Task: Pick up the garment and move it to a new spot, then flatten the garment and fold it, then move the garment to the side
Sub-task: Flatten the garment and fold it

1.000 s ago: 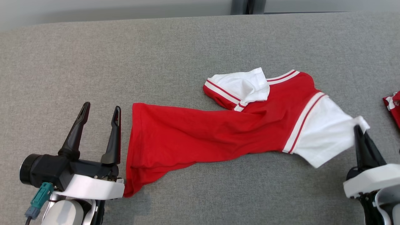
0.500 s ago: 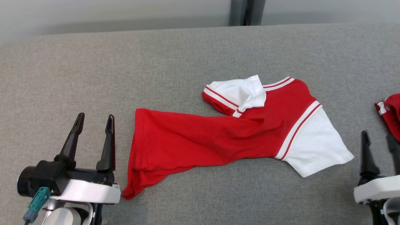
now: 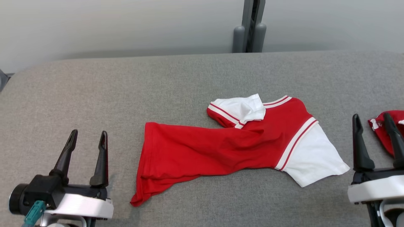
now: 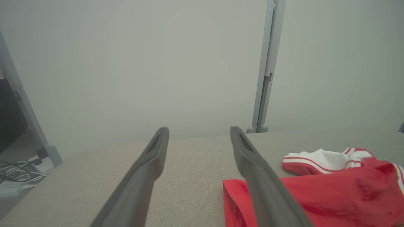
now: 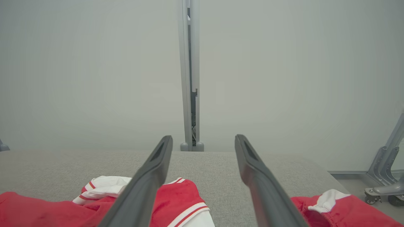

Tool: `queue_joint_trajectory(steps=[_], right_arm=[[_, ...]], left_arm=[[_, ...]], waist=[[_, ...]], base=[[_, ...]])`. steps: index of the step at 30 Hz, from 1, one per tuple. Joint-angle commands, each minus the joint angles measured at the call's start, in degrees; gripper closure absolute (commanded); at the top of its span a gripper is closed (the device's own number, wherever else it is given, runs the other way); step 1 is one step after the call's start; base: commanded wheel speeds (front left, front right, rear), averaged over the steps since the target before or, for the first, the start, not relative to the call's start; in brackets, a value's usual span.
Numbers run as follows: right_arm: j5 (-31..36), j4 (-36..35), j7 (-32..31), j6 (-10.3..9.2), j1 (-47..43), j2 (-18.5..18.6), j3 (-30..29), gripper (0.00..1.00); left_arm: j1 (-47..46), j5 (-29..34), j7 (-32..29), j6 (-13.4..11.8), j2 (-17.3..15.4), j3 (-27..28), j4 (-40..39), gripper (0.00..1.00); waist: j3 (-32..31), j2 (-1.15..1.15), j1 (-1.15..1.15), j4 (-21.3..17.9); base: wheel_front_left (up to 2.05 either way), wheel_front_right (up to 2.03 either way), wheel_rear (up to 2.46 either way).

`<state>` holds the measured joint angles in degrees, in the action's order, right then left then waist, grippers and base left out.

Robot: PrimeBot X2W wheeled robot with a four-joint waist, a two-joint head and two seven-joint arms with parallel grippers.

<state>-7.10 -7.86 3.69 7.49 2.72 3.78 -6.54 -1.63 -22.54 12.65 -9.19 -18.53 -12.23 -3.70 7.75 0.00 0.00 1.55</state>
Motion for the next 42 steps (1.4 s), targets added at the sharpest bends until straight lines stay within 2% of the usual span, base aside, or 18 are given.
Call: queue_joint_trajectory(steps=[1, 9, 24, 27, 36, 42], right_arm=[[-0.1, -0.4, -1.0, 0.01, -1.6, 0.0, 0.4, 0.00], [-1.1, -0.7, -2.1, 0.01, -4.3, -0.5, 0.4, 0.00], [-2.0, 0.3, -1.8, 0.01, -3.3, -0.7, 1.0, 0.00], [-2.5, 0.6, -1.5, 0.01, -3.1, -0.7, 1.7, 0.00], [-2.9, 2.0, -1.0, 0.01, -2.2, -0.7, 2.9, 0.00], [-3.2, 2.7, -0.5, 0.01, -1.9, -0.7, 2.9, 0.00]], left_arm=[[0.9, 0.0, 0.3, 0.0, -0.4, 0.1, 0.3, 0.00], [1.8, 0.1, 0.0, -0.4, -1.0, -0.3, 0.8, 0.00], [0.4, -0.2, -1.5, 0.0, -1.2, -1.6, 0.6, 0.00], [-0.1, -1.7, -4.2, 1.3, -0.6, -3.2, 0.8, 0.00], [-1.4, -7.4, -18.5, 4.5, -0.6, -7.4, 5.4, 0.00], [-1.9, -9.4, -22.2, 6.0, -1.7, -7.9, 8.2, 0.00]], waist=[[-1.2, 0.00, 0.00, 0.2], [-2.2, 0.00, 0.00, 0.2], [-1.7, 0.00, 0.00, -0.2], [-1.2, 0.00, 0.00, -0.8], [1.2, 0.00, 0.00, -3.2], [2.7, 0.00, 0.00, -4.5]], base=[[0.00, 0.00, 0.00], [0.00, 0.00, 0.00], [0.00, 0.00, 0.00], [0.00, 0.00, 0.00], [0.00, 0.00, 0.00], [0.00, 0.00, 0.00]])
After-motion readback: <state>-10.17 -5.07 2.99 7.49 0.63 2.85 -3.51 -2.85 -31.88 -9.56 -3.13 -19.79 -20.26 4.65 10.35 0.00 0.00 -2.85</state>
